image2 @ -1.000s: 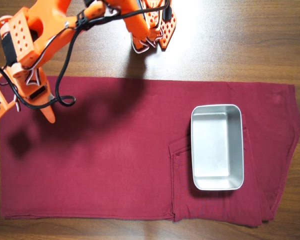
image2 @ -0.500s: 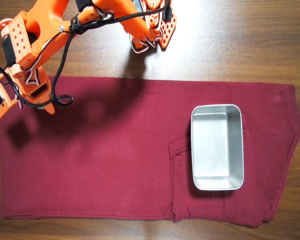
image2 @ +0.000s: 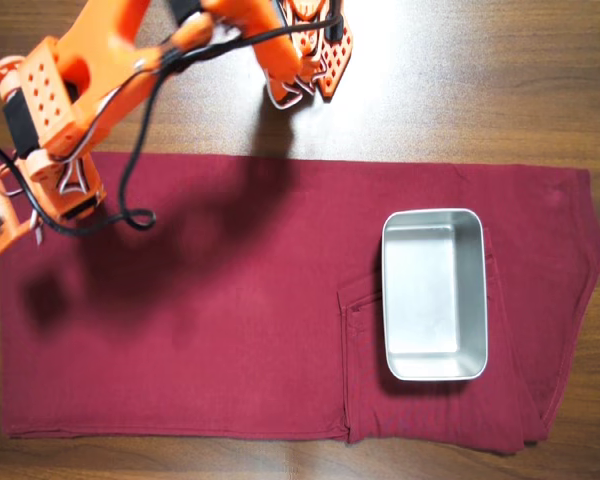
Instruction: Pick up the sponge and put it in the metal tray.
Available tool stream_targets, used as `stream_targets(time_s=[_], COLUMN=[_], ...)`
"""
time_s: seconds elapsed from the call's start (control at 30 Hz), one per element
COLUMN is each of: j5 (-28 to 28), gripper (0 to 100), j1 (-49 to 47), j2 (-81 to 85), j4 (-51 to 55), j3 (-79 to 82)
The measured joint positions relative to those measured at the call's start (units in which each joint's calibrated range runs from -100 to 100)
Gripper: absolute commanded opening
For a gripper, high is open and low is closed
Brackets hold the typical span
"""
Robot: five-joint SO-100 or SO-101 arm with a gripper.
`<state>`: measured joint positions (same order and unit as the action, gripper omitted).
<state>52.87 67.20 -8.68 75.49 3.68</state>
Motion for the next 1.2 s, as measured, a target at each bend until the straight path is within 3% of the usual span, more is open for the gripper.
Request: stream_targets(time_s=[0.2, 0.37, 0.57, 0.63, 0.73, 0.9, 1.0, 1.2], j5=[-2.2, -4.4, -10.7, -11.8, -13.0, -13.8, -15.7, -14.2], gripper=[0, 0, 0, 0, 1, 23, 31, 35], j1=[-25.5, -56.6, -97.1, -104.7, -109.2, -108.6, -106.8, -105.0], j2=[24.2, 33.2, 32.3, 30.7, 26.2, 21.6, 20.7, 20.7], j4=[12.1, 4.0, 0.8, 2.5, 4.0, 4.5, 4.6, 4.6], j3=[1.5, 16.9, 17.9, 17.2, 15.9, 15.7, 15.7, 14.2])
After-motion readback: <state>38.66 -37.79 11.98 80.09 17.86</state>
